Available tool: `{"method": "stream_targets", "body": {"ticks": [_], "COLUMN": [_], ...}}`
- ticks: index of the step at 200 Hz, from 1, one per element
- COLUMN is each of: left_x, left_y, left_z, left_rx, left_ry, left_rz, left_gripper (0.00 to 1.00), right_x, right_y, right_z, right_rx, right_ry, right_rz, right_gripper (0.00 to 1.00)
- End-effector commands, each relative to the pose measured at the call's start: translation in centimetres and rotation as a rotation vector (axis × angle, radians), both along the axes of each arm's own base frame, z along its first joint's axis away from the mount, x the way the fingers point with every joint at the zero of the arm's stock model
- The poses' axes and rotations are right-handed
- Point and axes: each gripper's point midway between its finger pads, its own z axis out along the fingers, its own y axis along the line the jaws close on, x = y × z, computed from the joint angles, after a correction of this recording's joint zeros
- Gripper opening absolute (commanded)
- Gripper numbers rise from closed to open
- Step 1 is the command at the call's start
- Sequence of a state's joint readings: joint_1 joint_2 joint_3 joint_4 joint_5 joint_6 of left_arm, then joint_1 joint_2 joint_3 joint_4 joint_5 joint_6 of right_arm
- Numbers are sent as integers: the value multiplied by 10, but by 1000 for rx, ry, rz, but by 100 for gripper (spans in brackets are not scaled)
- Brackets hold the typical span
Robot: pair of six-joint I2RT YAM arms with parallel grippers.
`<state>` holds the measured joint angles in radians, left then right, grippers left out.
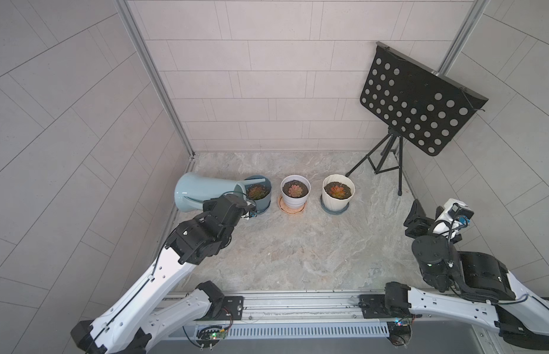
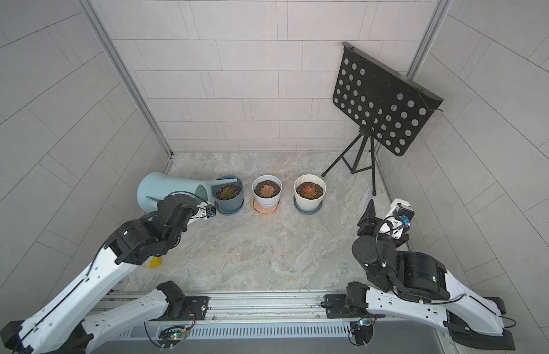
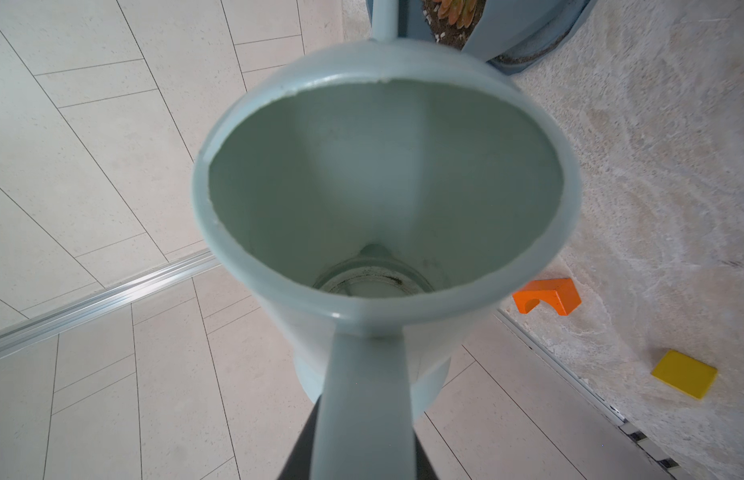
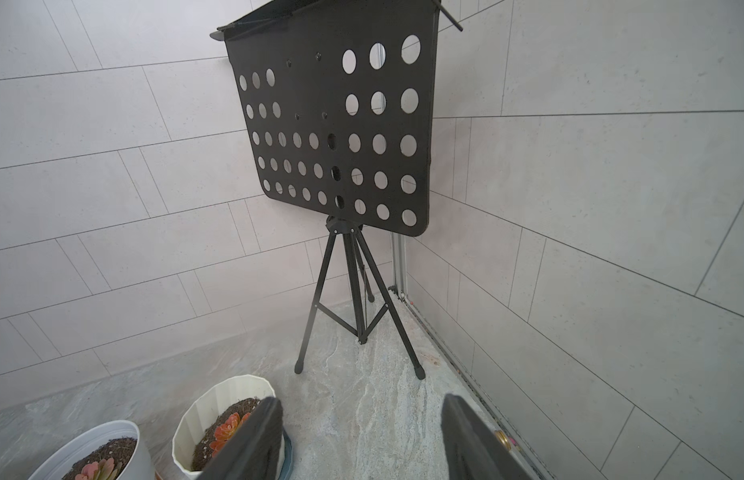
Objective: Water the succulent around the soil edge
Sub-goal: Water the soil of the potted plant with water.
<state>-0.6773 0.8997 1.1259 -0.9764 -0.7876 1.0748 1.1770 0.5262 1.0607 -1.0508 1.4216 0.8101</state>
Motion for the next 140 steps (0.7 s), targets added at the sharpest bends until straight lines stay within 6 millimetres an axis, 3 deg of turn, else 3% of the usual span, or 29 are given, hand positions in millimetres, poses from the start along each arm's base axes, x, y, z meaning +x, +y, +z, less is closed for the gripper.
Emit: {"method": "stream_targets", "body": {"ticks": [1,140], "left_x": [3,-3], "left_y": [5,17], "left_z": [24,27], "left_rx": [-3,42], "left_ry": [-87,-93], "left_rz": [37,68], "left_gripper": [0,0], "right_x": [-2,-2], "right_y": [-5,-4], "right_z": [0,2], "right_rx": [-13,-13], "right_ry": [-4,-4], "right_rz": [-18,-19], "right_gripper": [64,64]}}
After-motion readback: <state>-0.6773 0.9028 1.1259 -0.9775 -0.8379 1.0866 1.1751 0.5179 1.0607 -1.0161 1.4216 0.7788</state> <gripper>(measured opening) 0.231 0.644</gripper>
